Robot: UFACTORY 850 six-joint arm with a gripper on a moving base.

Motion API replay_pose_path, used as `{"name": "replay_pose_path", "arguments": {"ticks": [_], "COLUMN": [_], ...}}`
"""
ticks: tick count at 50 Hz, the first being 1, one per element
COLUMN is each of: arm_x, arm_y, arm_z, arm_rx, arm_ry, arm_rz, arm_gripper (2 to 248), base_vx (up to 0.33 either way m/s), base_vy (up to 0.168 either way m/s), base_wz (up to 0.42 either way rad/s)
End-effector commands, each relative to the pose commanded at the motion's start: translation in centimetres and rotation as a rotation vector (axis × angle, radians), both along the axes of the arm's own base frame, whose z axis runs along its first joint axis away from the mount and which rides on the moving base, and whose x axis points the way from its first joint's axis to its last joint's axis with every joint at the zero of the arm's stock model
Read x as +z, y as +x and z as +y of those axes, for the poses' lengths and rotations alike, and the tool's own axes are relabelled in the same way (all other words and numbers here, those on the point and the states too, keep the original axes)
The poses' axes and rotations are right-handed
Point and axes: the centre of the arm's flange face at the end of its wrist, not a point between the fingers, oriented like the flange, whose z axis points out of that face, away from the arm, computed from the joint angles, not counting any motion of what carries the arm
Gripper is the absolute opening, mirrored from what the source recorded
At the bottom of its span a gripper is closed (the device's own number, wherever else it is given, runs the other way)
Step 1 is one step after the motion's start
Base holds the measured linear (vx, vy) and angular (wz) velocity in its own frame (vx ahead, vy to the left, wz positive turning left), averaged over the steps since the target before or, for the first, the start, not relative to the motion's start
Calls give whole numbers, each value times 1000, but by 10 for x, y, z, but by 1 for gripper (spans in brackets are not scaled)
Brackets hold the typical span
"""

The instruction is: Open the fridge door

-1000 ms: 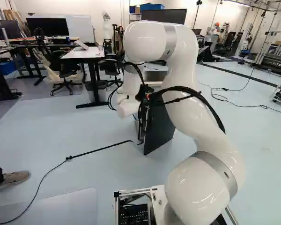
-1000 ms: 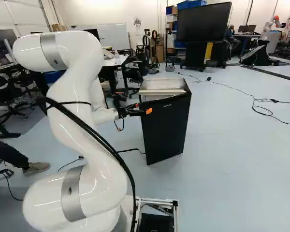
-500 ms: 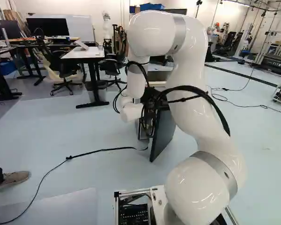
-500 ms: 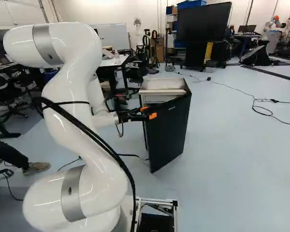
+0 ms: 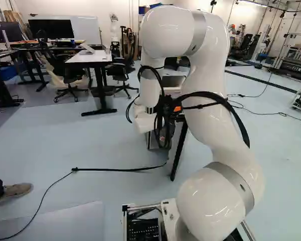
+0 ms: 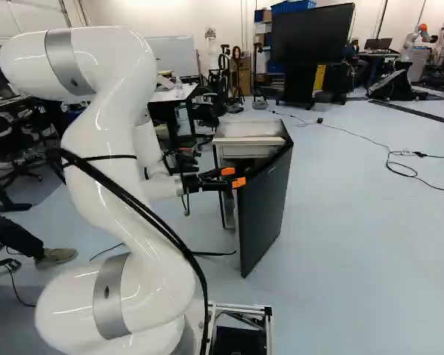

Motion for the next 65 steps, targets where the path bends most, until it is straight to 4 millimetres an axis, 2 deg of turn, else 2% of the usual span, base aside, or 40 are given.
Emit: {"name": "replay_pose_path", "arguments": {"ticks": [65], "arm_x": [-4], "arm_y": [-15], "arm_z": [-9], "arm_rx": [-211], "arm_ry": [46], "arm_rz": [6], "arm_gripper": [247], "base_vx": [0], "base_vy": [0], "base_wz": [0]}}
